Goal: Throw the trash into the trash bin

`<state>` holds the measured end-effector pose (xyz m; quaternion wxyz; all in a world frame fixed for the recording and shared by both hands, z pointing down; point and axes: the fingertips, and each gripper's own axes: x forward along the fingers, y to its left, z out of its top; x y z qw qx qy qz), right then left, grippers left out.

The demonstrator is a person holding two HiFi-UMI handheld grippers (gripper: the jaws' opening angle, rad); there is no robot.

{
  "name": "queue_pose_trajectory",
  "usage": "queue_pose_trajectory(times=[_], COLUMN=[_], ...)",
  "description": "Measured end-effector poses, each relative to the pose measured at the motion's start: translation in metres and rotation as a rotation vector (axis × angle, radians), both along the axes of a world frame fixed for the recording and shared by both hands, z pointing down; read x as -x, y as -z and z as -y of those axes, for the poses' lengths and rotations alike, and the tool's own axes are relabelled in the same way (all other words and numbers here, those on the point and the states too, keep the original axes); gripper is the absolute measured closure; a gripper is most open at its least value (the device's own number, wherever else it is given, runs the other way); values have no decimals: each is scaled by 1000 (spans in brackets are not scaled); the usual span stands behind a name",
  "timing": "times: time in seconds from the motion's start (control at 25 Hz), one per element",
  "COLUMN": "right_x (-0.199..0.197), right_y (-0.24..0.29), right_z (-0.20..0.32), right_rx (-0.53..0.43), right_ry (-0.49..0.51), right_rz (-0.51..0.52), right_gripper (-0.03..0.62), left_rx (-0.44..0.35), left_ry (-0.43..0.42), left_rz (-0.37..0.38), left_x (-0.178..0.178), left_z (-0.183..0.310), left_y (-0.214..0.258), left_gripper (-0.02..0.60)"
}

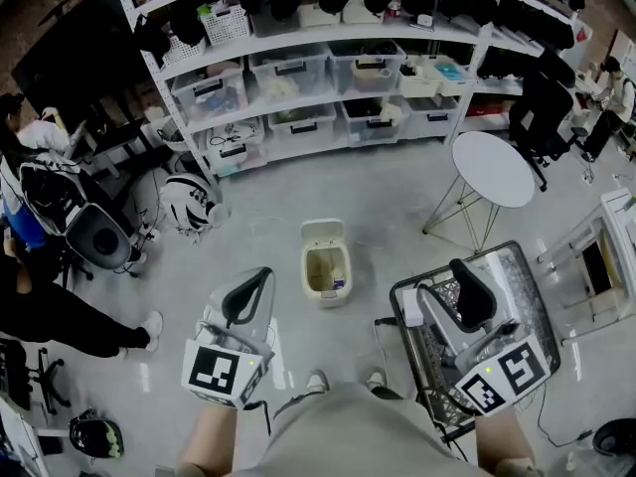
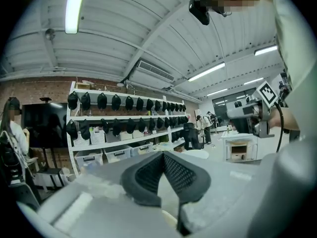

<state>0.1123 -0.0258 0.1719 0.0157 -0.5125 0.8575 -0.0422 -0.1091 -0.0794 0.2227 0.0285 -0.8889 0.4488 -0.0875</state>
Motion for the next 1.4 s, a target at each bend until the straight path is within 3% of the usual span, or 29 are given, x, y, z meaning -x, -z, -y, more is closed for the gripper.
queue_pose_trajectory(times=[0.36, 0.52, 0.76, 1.04, 1.4], right_x=[-23, -38, -67, -86, -104], right_y=[-19, -39, -92, -186, -296], right_z=[12, 29, 61, 83, 89], right_rx=[49, 90, 178, 361, 567], right_ry=[-55, -87, -171, -234, -303], right_rz=[-7, -35, -81, -87, -88], right_gripper=[350, 340, 326, 284, 270], left_rx=[14, 4, 36, 192, 338], left_ry=[-8, -29, -94, -163, -231], left_rz=[-12, -46, -11, -8, 69], left_x=[-9, -24, -59, -102, -145], left_z=[14, 26, 54, 79, 93], left_y=[0, 1, -17, -75, -150], left_gripper=[580, 580, 580, 580, 580])
